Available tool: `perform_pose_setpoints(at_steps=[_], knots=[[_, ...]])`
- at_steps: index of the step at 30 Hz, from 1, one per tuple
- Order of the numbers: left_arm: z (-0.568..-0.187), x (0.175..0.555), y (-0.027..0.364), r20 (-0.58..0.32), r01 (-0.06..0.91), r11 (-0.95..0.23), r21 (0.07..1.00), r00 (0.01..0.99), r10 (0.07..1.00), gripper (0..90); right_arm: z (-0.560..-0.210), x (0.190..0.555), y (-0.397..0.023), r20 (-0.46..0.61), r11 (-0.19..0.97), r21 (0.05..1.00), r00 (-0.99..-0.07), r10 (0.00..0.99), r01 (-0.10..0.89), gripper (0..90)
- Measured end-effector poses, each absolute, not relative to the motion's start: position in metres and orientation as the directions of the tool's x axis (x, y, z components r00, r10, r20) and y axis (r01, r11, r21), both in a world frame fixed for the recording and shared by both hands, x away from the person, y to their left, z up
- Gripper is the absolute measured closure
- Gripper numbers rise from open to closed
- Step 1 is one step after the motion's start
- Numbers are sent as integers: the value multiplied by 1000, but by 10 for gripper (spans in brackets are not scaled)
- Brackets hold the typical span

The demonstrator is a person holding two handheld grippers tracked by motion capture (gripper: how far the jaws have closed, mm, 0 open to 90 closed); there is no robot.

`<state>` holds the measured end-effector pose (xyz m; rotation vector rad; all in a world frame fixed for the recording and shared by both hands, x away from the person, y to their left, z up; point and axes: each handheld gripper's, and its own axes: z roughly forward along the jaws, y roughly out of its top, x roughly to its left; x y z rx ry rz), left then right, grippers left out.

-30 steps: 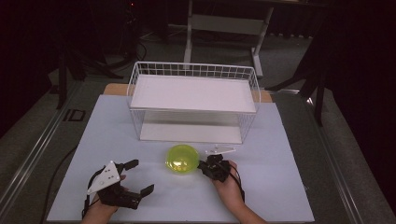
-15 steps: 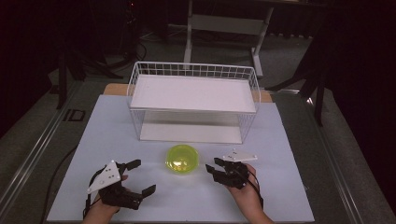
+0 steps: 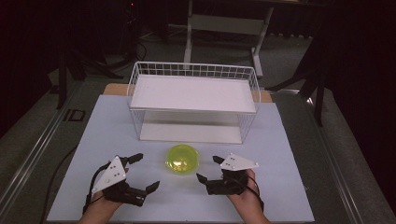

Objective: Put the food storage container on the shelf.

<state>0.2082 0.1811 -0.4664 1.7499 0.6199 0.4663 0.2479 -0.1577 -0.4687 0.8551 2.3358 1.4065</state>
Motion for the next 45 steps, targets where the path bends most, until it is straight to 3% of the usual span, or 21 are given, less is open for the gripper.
perform_pose_setpoints(at_steps=[1,4,11,15,20,23,26,29,31,35,38,41,45], knots=[[-463,212,182,-77,215,-151,965,782,619,10,-466,247,-154,32,364,879,-800,599,308,136],[-460,217,182,-141,269,-125,955,784,604,10,-461,247,-153,48,341,891,-806,589,302,136],[-456,227,176,-148,269,-122,956,794,590,10,-456,258,-154,64,319,889,-777,626,330,216],[-455,235,172,-142,274,-135,952,788,599,10,-456,266,-153,-6,352,893,-774,633,281,223],[-455,248,167,-158,304,-152,941,787,596,10,-456,282,-152,68,335,874,-772,631,351,186],[-458,258,163,-167,336,-169,927,771,615,58,-456,290,-151,128,318,861,-773,621,398,181],[-462,267,160,-199,387,-176,905,752,628,74,-459,294,-144,113,340,848,-766,633,406,130],[-465,272,157,-207,409,-186,893,741,639,155,-463,296,-142,130,317,855,-763,634,410,125],[-471,281,153,-229,465,-204,861,714,661,158,-470,298,-139,146,304,853,-755,640,423,126],[-478,289,152,-262,525,-200,828,676,689,191,-477,299,-138,168,294,844,-741,650,449,175],[-487,296,151,-302,579,-197,791,650,697,204,-483,301,-137,188,286,829,-721,667,481,270],[-493,297,151,-333,607,-183,773,635,697,269,-486,303,-136,209,284,814,-712,671,507,352],[-497,298,152,-349,625,-176,760,622,701,371,-491,305,-136,251,262,798,-694,675,543,359]])
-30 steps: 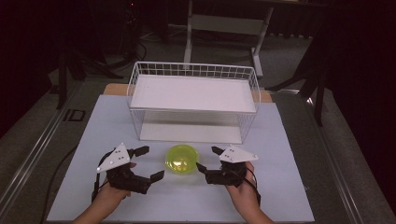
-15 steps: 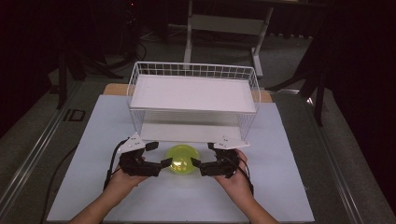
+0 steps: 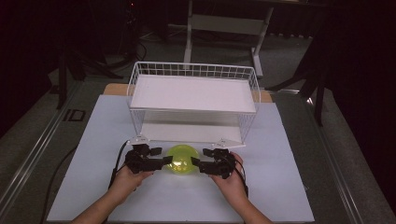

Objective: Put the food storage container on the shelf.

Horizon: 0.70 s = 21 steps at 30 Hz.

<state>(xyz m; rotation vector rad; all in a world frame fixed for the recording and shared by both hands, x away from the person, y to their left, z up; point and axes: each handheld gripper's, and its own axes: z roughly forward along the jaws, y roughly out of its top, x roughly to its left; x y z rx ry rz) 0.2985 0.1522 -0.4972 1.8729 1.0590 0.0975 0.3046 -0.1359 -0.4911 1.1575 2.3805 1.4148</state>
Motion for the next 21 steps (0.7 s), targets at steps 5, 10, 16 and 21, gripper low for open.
perform_pose_setpoints(at_steps=[5,10,16,21], knots=[[-501,301,152,-381,659,-165,733,600,704,422,-496,306,-135,278,247,781,-673,685,574,375],[-507,302,150,-401,685,-179,707,595,696,557,-500,307,-132,280,268,766,-678,680,585,492],[-507,296,148,-412,684,-182,706,606,681,619,-503,307,-135,312,269,751,-682,661,603,595],[-505,289,147,-407,680,-188,709,612,678,662,-502,302,-136,320,272,745,-684,656,610,631]])
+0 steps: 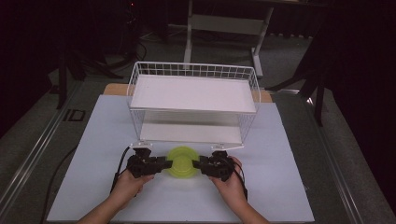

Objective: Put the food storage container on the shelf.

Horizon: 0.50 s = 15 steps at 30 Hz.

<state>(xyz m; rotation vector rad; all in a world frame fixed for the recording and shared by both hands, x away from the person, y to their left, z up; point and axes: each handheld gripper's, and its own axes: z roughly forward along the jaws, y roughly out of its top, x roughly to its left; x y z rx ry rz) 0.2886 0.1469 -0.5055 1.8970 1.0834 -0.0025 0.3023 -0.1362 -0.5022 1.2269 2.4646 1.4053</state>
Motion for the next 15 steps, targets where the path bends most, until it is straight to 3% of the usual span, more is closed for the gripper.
perform_pose_setpoints(at_steps=[7,15], knots=[[-505,277,146,-403,673,-200,712,625,668,735,-497,292,-135,298,260,774,-695,654,577,738],[-502,253,137,-338,672,-189,716,570,749,788,-496,285,-134,311,253,773,-695,649,582,790]])
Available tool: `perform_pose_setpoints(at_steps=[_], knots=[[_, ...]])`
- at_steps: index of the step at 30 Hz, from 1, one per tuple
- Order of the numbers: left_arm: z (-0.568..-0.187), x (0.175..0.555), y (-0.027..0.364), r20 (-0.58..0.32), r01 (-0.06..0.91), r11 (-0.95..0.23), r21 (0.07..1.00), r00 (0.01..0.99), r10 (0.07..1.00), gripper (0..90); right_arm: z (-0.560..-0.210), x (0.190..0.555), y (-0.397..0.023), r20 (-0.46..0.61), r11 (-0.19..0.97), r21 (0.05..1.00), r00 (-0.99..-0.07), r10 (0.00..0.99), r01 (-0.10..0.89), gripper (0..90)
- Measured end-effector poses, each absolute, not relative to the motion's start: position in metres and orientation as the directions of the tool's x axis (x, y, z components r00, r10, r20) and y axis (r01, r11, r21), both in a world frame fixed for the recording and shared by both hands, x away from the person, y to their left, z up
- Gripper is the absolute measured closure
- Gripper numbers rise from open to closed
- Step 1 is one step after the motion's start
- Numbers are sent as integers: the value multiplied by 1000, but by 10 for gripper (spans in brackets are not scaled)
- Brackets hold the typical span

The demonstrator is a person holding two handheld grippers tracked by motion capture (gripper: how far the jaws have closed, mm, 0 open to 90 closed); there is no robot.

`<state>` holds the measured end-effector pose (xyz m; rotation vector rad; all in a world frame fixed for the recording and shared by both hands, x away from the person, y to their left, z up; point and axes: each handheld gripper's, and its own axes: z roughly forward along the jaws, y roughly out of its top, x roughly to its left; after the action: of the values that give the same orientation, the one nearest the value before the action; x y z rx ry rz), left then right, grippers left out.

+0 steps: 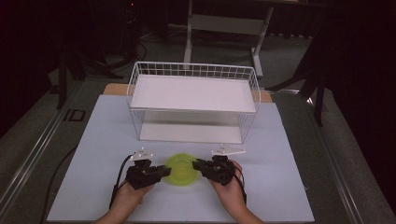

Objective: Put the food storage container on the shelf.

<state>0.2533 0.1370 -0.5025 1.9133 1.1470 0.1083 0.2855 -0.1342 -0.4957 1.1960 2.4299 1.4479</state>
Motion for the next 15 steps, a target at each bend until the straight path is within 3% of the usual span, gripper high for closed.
perform_pose_setpoints(at_steps=[8,15], knots=[[-494,252,137,-318,649,-179,740,571,757,813,-492,285,-133,295,269,769,-696,655,579,796],[-467,261,131,-238,501,-153,852,631,738,815,-459,293,-144,276,214,820,-695,664,530,796]])
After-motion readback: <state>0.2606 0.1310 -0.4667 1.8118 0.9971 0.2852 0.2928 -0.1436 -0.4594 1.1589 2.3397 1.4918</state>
